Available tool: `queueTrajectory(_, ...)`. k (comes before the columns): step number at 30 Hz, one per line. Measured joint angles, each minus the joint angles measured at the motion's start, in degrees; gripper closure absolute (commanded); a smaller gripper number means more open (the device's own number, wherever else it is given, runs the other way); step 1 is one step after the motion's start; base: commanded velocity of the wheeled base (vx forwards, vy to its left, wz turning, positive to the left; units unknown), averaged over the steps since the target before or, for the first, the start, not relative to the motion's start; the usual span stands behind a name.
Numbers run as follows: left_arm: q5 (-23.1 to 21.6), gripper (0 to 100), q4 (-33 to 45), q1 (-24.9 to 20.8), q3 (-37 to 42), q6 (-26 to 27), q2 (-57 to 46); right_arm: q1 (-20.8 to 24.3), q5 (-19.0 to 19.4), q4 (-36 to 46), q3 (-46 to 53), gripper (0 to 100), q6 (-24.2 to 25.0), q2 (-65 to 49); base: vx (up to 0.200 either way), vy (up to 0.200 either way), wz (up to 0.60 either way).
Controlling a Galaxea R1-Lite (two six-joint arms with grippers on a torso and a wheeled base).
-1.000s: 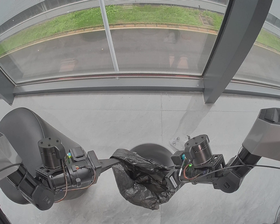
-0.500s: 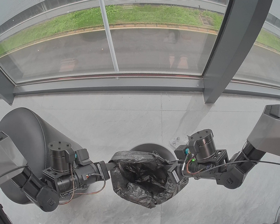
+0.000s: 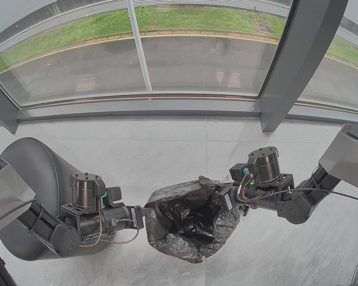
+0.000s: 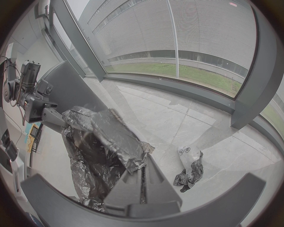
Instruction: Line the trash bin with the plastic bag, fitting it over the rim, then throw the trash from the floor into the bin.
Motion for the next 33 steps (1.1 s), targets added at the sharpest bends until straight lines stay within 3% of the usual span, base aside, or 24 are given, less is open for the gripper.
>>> queueTrajectory(20, 0.1, 100, 1.3, 1.7, -5.8, 5.4, 3.9, -2.3, -0.6, 0.7, -10.5, 100, -2.1, 6.8, 0.000, 0.000, 0.00)
queueTrajectory(33, 0.1, 100, 0.8, 4.1, -7.8, 5.2, 7.9, -3.0, -1.4, 0.8, -13.8, 100, -2.1, 10.5, 0.000, 0.000, 0.00)
